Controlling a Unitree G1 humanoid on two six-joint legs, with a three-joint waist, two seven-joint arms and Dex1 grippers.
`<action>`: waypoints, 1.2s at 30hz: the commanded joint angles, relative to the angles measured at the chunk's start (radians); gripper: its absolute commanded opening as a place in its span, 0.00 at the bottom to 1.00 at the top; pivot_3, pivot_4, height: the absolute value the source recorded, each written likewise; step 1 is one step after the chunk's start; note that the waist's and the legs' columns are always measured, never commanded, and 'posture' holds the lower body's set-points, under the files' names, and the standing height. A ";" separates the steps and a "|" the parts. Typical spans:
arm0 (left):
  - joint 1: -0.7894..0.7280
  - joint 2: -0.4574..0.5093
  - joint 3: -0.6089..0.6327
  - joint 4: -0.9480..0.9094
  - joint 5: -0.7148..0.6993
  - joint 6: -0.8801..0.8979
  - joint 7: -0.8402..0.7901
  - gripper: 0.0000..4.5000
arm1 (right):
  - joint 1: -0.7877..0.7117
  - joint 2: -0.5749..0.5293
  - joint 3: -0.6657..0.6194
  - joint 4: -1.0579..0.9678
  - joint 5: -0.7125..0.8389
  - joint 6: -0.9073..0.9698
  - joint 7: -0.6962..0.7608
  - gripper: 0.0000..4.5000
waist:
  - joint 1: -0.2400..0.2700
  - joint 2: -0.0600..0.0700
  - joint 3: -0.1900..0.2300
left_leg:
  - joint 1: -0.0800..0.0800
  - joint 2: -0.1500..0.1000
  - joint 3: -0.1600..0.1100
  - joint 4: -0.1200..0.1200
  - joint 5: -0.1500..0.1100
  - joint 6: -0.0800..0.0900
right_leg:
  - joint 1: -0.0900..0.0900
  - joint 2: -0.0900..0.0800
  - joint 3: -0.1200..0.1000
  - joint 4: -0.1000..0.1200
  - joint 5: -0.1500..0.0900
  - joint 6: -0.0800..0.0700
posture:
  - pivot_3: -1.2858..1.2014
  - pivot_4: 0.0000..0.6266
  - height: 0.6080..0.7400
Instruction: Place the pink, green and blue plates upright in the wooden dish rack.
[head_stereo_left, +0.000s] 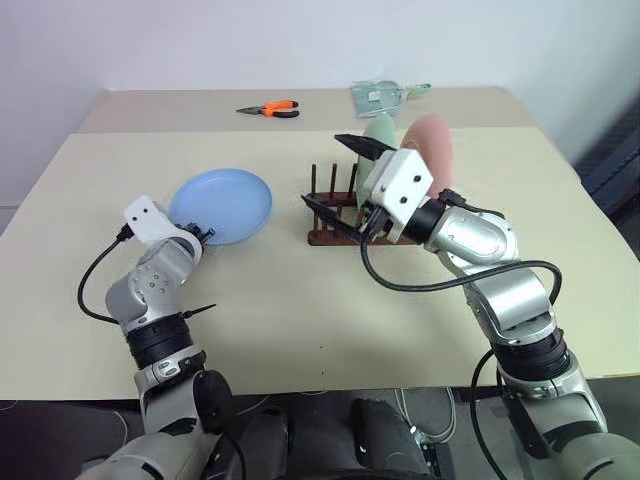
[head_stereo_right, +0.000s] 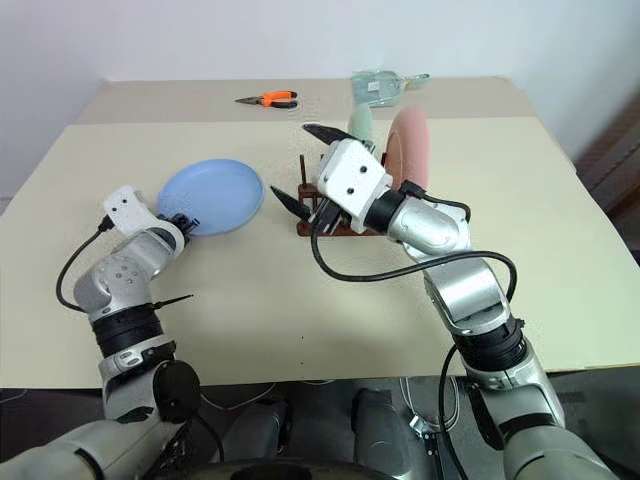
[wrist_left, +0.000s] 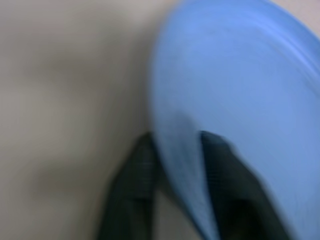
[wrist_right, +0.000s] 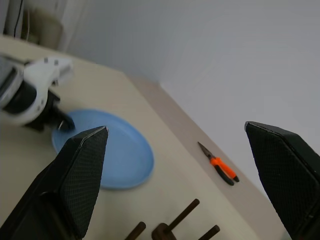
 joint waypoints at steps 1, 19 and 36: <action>-0.013 0.015 -0.099 -0.134 0.008 -0.158 -0.084 0.01 | -0.023 -0.005 0.030 0.011 -0.054 -0.052 0.035 1.00 | 0.001 -0.002 0.001 | 0.000 0.000 0.000 0.000 0.001 -0.002 | 0.000 0.000 0.000 0.000 0.000 0.000 | 0.52 0.24 1.00; -0.002 -0.068 -0.351 -0.581 -0.095 -0.157 -0.090 0.00 | -0.306 0.127 0.240 0.465 -0.585 -0.420 -0.140 0.88 | 0.000 -0.003 0.002 | 0.000 0.000 0.000 0.000 0.004 -0.007 | 0.000 0.000 0.000 0.000 0.000 0.000 | 0.52 0.24 1.00; -0.035 0.018 -0.036 -0.402 -0.193 -0.379 0.069 0.65 | -0.257 0.140 0.165 0.419 -0.601 -0.463 -0.162 0.00 | -0.008 -0.003 0.002 | 0.001 0.001 0.001 -0.001 0.004 -0.008 | 0.000 0.002 0.001 0.000 0.001 -0.001 | 0.52 0.24 1.00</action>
